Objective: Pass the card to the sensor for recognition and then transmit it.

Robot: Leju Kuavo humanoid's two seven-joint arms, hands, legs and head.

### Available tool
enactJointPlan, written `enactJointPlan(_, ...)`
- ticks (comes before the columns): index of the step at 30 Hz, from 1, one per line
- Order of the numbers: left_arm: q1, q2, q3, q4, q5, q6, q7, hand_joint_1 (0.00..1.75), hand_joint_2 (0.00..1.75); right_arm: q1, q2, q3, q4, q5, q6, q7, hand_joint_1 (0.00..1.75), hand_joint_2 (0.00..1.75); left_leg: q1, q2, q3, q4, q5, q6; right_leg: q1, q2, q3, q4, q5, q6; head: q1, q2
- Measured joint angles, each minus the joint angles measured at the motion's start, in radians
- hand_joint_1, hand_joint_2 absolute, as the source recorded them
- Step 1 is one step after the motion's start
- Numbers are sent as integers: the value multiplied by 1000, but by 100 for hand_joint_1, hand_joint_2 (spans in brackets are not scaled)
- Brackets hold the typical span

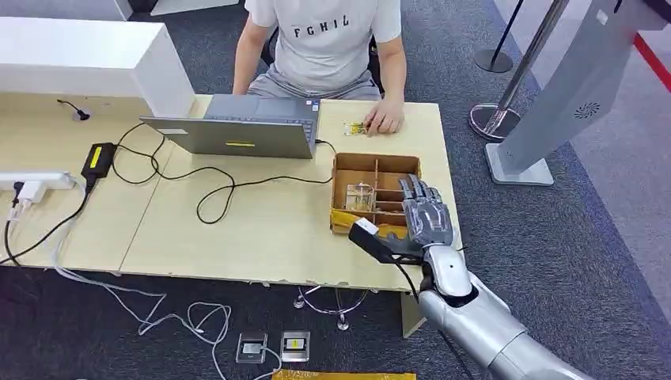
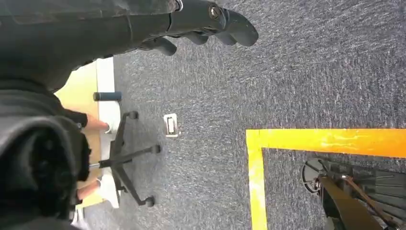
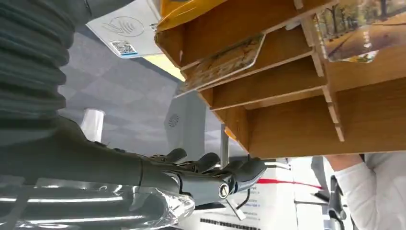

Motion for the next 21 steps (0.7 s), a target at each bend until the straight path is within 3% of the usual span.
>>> enactJointPlan(8, 0, 0, 0, 0, 7, 0, 0, 0, 0, 3, 22, -10, 44, 27, 9, -4, 0, 175, 0, 0, 0, 0, 0, 0, 0, 0, 0, 0, 0, 0, 0, 0)
enactJointPlan(9, 0, 0, 0, 0, 8, 0, 0, 0, 0, 3, 25, -10, 47, 30, 10, -3, 16, 175, 0, 0, 0, 0, 0, 0, 0, 0, 0, 0, 0, 0, 0, 0)
enactJointPlan(10, 0, 0, 0, 0, 10, 1, 1, 0, 0, 3, 27, -11, 52, 32, 10, -3, 112, 175, 0, 0, 0, 0, 0, 0, 0, 0, 0, 0, 0, 0, 0, 0)
enactJointPlan(12, 0, 0, 0, 0, 11, 2, 6, 0, 0, 3, 30, -14, 62, 36, 13, -3, 171, 175, 0, 0, 0, 0, 0, 0, 0, 0, 0, 0, 0, 0, 0, 0)
enactJointPlan(21, 0, 0, 0, 0, 3, 0, 14, 0, 0, 3, 45, -41, 90, 24, 26, -39, 175, 175, 0, 0, 0, 0, 0, 0, 0, 0, 0, 0, 0, 0, 0, 0)
